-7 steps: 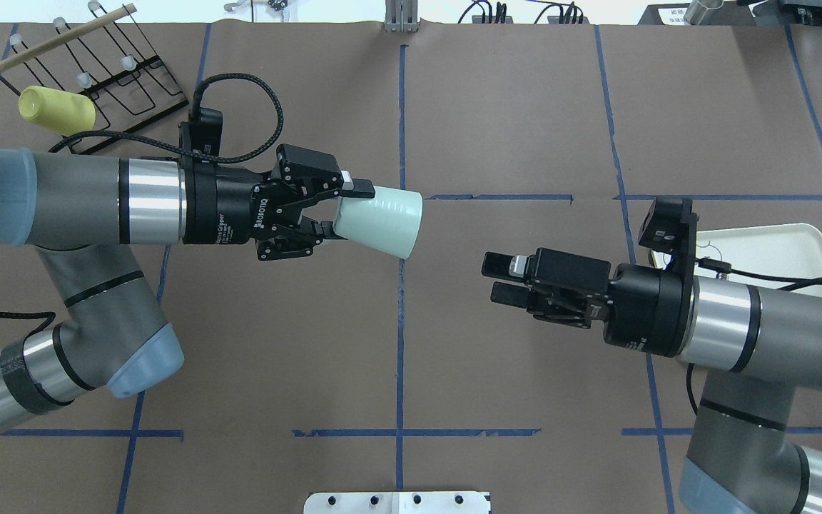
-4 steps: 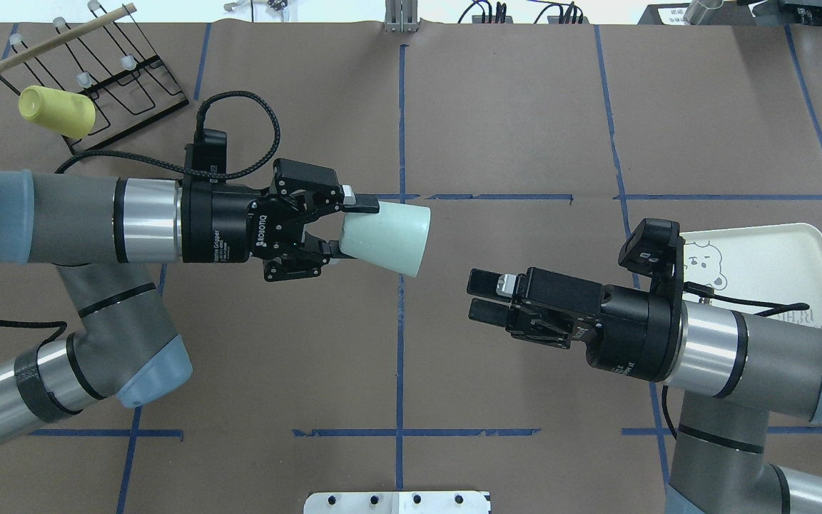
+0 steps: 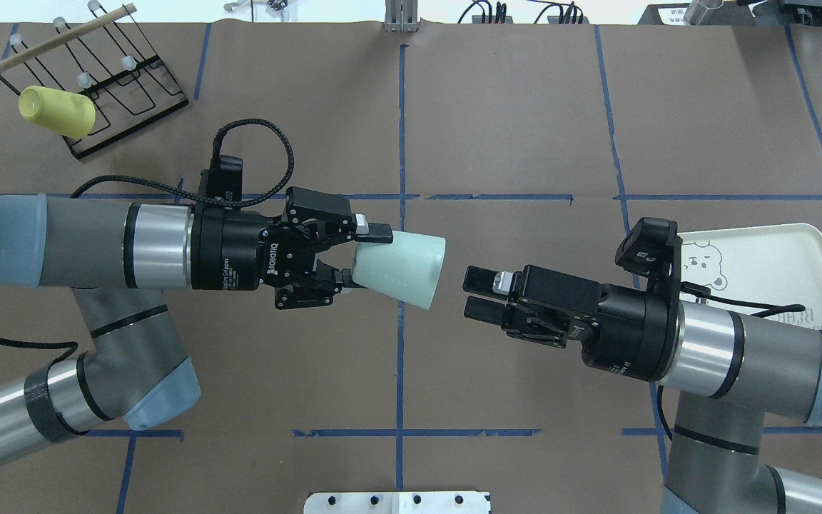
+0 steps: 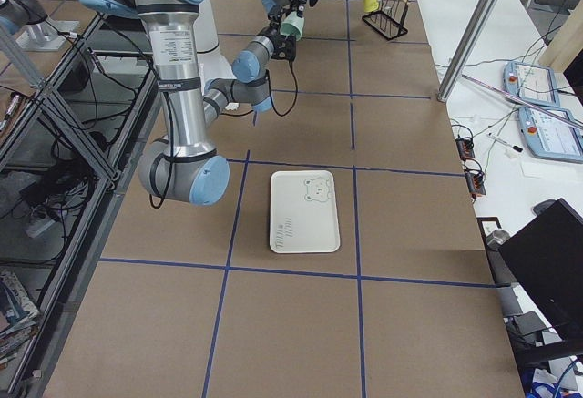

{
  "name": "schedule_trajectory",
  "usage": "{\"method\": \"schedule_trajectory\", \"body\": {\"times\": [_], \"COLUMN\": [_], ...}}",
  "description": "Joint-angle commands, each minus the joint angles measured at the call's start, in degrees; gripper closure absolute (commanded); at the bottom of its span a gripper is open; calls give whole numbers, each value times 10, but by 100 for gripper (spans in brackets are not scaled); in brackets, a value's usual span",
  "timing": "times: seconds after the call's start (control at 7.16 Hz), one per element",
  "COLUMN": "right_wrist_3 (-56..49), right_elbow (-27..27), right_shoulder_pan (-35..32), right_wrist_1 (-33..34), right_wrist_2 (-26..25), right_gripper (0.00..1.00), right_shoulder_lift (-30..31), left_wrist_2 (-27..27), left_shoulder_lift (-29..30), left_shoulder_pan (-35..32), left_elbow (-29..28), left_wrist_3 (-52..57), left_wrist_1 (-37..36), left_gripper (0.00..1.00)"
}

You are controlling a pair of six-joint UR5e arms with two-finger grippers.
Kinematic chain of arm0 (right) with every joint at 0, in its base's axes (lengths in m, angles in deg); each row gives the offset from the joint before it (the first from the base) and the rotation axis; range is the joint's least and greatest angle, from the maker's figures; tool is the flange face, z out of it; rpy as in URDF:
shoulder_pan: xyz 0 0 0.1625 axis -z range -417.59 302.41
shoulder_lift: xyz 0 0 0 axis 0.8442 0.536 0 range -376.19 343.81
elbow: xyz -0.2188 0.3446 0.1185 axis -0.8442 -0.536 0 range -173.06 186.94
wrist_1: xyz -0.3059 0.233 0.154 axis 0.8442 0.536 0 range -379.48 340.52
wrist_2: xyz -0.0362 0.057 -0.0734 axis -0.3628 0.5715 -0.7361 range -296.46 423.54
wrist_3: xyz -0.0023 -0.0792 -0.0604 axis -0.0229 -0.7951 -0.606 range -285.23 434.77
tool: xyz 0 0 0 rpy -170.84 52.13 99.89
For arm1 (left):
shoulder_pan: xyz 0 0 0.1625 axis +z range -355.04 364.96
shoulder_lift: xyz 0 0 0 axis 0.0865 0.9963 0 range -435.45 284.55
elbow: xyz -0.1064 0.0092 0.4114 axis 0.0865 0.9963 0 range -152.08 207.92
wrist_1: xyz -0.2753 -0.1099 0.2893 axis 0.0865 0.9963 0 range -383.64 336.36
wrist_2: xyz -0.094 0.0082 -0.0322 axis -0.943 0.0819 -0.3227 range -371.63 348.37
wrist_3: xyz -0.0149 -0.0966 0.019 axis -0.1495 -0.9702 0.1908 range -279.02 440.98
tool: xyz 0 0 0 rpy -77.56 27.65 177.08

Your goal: Left arm grabs green cup and hands to right arm on tray

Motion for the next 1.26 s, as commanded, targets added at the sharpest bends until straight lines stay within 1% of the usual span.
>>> {"method": "schedule_trajectory", "body": {"times": [0.0,0.42,0.56,0.7,0.84,0.98,1.12], "right_wrist_3": [0,-1,0,1,6,21,23], "right_elbow": [-15,-20,-20,-20,-20,-20,-19], "right_shoulder_pan": [1,0,0,0,0,-1,-2], "right_wrist_1": [2,23,30,30,30,30,30], "right_wrist_2": [-13,-26,-30,-30,-30,-30,-30], "right_gripper": [0,3,5,12,27,54,72], "right_shoulder_lift": [-26,-42,-51,-51,-51,-51,-51], "left_wrist_2": [0,0,0,0,-1,-1,-1], "left_shoulder_lift": [0,0,0,0,-1,-1,-1], "left_shoulder_pan": [5,5,5,5,5,5,5], "left_elbow": [3,8,11,10,10,10,10], "left_wrist_3": [-1,-10,-14,-14,-14,-14,-14], "left_wrist_1": [0,1,1,1,1,1,1], "left_gripper": [89,88,88,88,88,88,88]}}
